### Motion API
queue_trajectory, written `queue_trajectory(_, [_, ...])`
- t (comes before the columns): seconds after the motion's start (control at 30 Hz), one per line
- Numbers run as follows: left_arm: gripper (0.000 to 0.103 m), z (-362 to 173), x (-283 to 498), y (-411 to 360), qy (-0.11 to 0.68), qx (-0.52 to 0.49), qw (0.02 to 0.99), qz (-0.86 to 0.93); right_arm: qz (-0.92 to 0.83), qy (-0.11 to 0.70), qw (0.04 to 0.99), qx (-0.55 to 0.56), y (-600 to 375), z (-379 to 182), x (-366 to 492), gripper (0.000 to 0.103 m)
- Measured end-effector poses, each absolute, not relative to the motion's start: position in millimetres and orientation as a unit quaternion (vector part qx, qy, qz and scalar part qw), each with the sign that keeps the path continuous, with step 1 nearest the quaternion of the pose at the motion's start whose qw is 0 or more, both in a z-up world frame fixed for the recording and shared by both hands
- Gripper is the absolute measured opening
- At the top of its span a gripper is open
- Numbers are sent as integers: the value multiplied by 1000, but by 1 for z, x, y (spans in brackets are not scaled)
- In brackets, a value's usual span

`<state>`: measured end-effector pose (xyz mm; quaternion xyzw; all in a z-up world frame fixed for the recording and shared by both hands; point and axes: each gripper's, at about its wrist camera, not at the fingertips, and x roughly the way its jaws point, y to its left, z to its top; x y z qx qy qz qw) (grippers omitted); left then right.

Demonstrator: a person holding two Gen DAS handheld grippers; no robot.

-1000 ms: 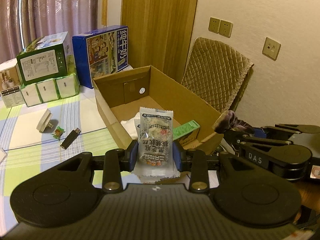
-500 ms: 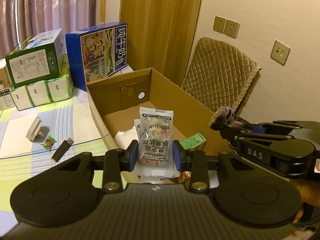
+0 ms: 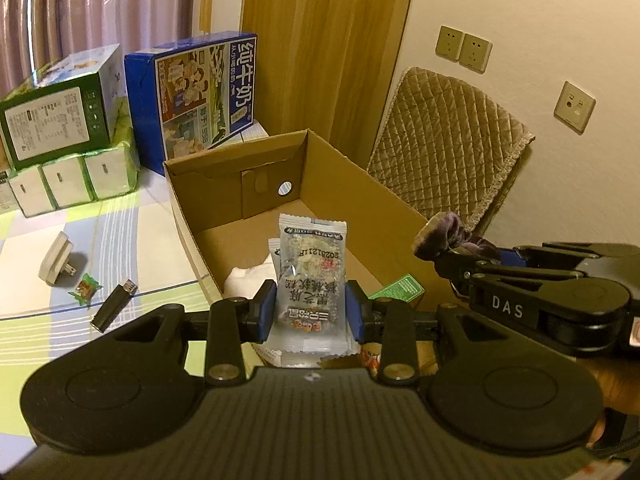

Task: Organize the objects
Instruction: 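Open both tools to drop the packet and scrunchie into the box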

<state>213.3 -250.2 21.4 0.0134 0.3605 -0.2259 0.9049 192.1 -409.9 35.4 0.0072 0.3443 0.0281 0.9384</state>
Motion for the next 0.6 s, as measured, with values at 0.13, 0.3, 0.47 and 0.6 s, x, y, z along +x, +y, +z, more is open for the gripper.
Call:
queue_trajectory(0.13, [40, 18, 224, -249, 362, 15, 905, -221, 26, 347, 937, 17, -414, 35, 195, 20])
queue_trajectory(0.3, [40, 21, 225, -233, 356, -1, 911, -206, 27, 348, 937, 22, -416, 37, 194, 20])
queue_trajectory(0.47, [41, 24, 220, -218, 357, -13, 913, -196, 38, 350, 935, 30, -411, 37, 191, 20])
queue_trajectory(0.6, [44, 26, 213, -206, 355, -22, 916, -187, 52, 344, 937, 40, -403, 41, 192, 20])
